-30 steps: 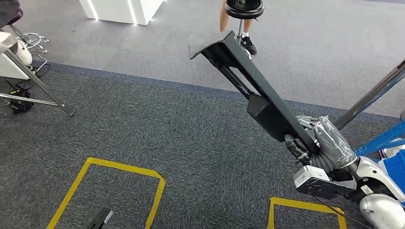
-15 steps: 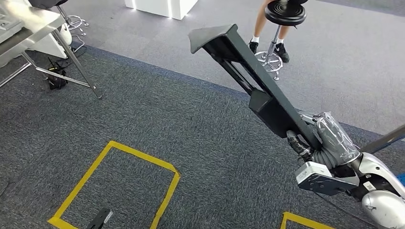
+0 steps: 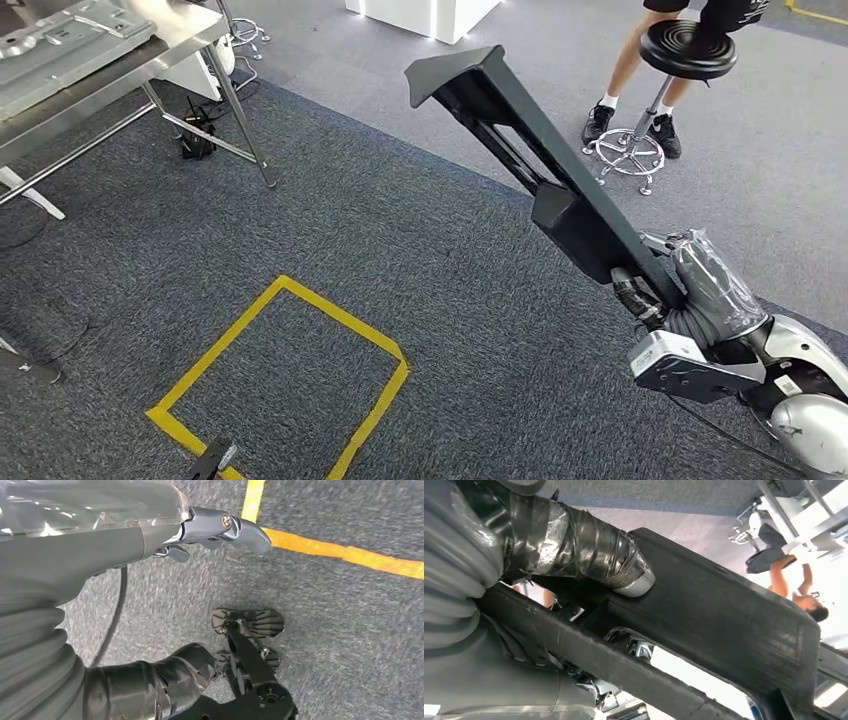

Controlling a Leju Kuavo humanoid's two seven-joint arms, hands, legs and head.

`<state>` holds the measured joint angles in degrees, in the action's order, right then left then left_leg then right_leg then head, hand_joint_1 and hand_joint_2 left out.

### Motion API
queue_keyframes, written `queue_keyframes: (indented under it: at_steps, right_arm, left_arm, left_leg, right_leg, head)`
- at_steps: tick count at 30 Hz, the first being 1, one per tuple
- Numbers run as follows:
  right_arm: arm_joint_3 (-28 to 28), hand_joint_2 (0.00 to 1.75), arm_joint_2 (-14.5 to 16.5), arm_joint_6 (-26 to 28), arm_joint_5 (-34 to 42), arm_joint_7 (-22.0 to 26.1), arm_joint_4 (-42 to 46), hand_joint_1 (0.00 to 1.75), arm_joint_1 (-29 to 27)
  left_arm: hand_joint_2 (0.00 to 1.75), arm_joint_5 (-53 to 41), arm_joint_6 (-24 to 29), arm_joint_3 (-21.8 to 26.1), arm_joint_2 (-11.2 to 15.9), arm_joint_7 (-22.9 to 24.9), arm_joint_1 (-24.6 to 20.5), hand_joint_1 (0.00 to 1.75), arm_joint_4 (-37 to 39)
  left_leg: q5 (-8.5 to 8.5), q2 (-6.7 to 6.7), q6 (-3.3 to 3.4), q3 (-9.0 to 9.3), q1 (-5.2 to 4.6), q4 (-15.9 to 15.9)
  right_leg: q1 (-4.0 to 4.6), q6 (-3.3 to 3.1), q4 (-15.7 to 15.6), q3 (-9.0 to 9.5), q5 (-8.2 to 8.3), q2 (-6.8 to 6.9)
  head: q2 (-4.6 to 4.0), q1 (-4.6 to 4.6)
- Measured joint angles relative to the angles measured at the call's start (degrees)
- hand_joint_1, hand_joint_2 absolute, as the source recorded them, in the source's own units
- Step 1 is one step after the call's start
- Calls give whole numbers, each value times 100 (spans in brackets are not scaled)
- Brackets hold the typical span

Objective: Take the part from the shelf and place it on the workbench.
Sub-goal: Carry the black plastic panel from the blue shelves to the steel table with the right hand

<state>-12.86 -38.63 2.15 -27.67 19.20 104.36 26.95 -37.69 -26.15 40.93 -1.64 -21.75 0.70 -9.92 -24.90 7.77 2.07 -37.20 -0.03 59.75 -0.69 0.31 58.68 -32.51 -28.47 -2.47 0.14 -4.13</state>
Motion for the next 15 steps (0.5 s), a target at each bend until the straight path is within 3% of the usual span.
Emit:
queue_keyframes:
  at_steps: [2, 4, 6, 7, 8, 10, 11, 12, 14, 15]
  right_arm:
    - [3, 175, -10, -3, 5, -2, -1, 175, 14]
    - [5, 175, -26, -3, 6, -3, -2, 175, 29]
    - [5, 175, -34, -4, 6, -3, -3, 175, 34]
    - [5, 175, -35, -5, 6, -3, -4, 175, 35]
    - [5, 175, -37, -5, 6, -3, -3, 175, 40]
    - [5, 175, -41, -5, 7, -3, -4, 175, 56]
    - [6, 175, -44, -8, 7, -4, -5, 175, 67]
    - [7, 175, -49, -12, 9, -8, -8, 175, 83]
    - [9, 175, -57, -22, 17, -19, -17, 175, 108]
    - [10, 175, -61, -28, 21, -28, -27, 175, 115]
  left_arm:
    - [175, 4, 0, 1, 5, 2, -1, 0, 3]
    - [175, 12, 6, 5, 4, 3, -14, 0, 4]
    - [175, 16, 10, 9, 0, 5, -8, 0, 6]
    - [175, 16, 10, 11, -3, 6, 0, 0, 8]
    - [175, 16, 9, 15, -4, 7, 9, 0, 9]
    - [175, 16, 8, 25, -5, 9, 21, 0, 14]
    - [175, 17, 5, 30, -7, 10, 18, 0, 16]
    - [175, 17, 3, 34, -7, 13, 15, 0, 18]
    - [175, 17, -3, 40, -4, 15, 10, 0, 20]
    - [175, 17, -4, 45, 1, 16, 22, 0, 20]
  left_leg:
    - [-129, -298, -48, -127, -16, 327]
    - [-359, -634, -87, -535, -2, 1049]
    - [-399, -728, -113, -956, 28, 1586]
    - [-254, -743, -119, -1031, 41, 1568]
    - [3, -774, -115, -983, 50, 1308]
    - [437, -973, -73, -713, 11, 632]
    - [492, -1074, -26, -577, -25, 364]
    - [437, -1140, 22, -493, -71, 237]
    - [262, -1068, 129, -350, -111, 91]
    - [207, -990, 174, -247, -116, 36]
  right_leg:
    - [-14, -57, -87, 176, -27, 145]
    - [10, -87, -119, 329, -123, 295]
    - [21, -73, -119, 488, -264, 443]
    - [22, -59, -120, 585, -344, 516]
    - [22, -41, -124, 701, -434, 590]
    - [30, 12, -169, 928, -626, 728]
    - [37, 47, -220, 1018, -701, 785]
    - [47, 85, -301, 1093, -752, 844]
    - [43, 169, -345, 1222, -699, 912]
    - [25, 198, -202, 1212, -596, 890]
  head:
    - [0, -21]
    - [-1, -37]
    - [-1, -37]
    - [-1, -37]
    - [-1, -38]
    - [-1, -29]
    - [-1, -24]
    - [-1, -13]
    - [0, -4]
    - [1, 6]
